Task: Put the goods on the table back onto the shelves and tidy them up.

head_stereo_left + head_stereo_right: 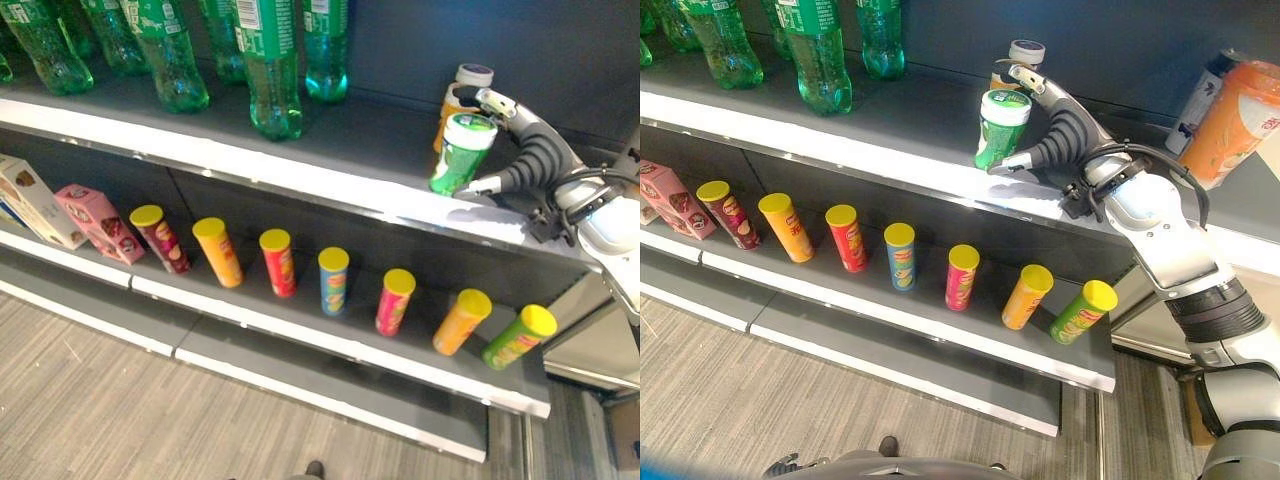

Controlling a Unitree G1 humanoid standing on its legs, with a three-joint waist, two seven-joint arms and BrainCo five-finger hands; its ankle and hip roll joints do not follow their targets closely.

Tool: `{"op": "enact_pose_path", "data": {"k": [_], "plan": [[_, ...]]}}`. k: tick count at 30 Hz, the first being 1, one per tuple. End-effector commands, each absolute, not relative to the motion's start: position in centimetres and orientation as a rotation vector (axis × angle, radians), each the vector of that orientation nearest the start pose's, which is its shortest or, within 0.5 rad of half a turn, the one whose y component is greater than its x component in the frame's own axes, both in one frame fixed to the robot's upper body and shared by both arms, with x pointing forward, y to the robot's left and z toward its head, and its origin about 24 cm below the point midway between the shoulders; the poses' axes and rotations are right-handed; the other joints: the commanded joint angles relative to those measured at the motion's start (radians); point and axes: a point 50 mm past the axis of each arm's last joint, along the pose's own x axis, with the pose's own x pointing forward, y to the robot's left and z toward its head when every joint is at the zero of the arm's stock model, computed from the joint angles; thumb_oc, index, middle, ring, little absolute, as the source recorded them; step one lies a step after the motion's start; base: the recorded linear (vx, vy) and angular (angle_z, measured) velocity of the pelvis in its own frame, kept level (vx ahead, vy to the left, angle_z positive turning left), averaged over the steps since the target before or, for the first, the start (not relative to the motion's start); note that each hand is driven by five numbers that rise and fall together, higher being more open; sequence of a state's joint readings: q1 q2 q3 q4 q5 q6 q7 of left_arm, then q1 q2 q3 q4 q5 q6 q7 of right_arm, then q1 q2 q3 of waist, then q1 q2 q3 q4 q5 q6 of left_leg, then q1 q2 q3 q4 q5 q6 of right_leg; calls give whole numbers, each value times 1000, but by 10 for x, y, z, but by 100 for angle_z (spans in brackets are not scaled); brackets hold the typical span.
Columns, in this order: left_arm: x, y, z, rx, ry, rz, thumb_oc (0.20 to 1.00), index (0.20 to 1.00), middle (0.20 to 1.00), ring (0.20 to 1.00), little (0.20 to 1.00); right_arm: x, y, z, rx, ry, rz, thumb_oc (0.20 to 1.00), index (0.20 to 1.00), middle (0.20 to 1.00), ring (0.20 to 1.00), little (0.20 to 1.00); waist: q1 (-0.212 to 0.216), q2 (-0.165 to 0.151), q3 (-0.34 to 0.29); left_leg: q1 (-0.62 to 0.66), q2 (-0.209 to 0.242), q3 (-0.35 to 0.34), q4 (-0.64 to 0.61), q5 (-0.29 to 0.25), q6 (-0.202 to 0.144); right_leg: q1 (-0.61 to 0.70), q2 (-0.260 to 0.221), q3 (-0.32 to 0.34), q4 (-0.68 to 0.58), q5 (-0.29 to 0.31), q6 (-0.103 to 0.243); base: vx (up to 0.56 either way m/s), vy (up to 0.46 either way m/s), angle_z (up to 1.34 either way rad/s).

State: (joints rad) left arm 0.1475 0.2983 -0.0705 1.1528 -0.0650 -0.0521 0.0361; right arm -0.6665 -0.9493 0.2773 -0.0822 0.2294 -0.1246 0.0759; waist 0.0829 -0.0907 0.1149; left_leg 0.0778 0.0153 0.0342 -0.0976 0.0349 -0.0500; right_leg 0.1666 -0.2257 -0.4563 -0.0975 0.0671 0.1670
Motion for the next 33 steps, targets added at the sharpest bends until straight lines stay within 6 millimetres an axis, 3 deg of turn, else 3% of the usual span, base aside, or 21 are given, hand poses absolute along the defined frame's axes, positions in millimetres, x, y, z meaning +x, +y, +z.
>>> {"op": "enact_pose_path", "data": {"k": [1, 5, 10, 16, 27, 33], "plan": [[61, 265, -155, 295, 1207, 183, 1000, 1000, 1000, 1000, 1000, 292, -176, 293, -802, -840, 288, 1000, 1000, 1000, 1000, 1000, 22, 9, -19, 44, 85, 90, 15, -87, -60, -12, -51, -4, 70, -53, 25, 0, 0, 0], [64, 263, -155, 295, 1195, 186, 1000, 1000, 1000, 1000, 1000, 282, -185, 305, -783, -933, 174, 1000, 1000, 1000, 1000, 1000, 18, 12, -19, 46, 86, 90, 15, -90, -58, -12, -50, -1, 70, -54, 26, 0, 0, 0], [63, 260, -155, 284, 1190, 191, 1000, 1000, 1000, 1000, 1000, 261, -210, 323, -698, -1072, -57, 1000, 1000, 1000, 1000, 1000, 11, 15, -23, 47, 83, 88, 15, -96, -53, -13, -50, 2, 71, -55, 28, 0, 0, 0], [66, 257, -154, 285, 1166, 174, 1000, 1000, 1000, 1000, 1000, 239, -233, 327, -723, -1120, -212, 1000, 1000, 1000, 1000, 1000, -5, 13, -25, 51, 80, 92, 15, -105, -47, -22, -51, 18, 71, -52, 33, -1, 4, -1], [91, 251, -147, 321, 1070, 74, 1000, 1000, 1000, 1000, 1000, 217, -244, 326, -810, -1113, -201, 1000, 1000, 1000, 1000, 1000, -65, 8, -25, 63, 62, 126, 15, -122, -30, -59, -64, 79, 68, -24, 51, -24, 48, -17], [105, 253, -141, 351, 1009, 27, 1000, 1000, 1000, 1000, 1000, 215, -269, 310, -883, -957, -231, 1000, 1000, 1000, 1000, 1000, -107, 8, -18, 68, 32, 161, 15, -138, -8, -100, -94, 126, 84, 4, 74, -43, 101, -29]]}}
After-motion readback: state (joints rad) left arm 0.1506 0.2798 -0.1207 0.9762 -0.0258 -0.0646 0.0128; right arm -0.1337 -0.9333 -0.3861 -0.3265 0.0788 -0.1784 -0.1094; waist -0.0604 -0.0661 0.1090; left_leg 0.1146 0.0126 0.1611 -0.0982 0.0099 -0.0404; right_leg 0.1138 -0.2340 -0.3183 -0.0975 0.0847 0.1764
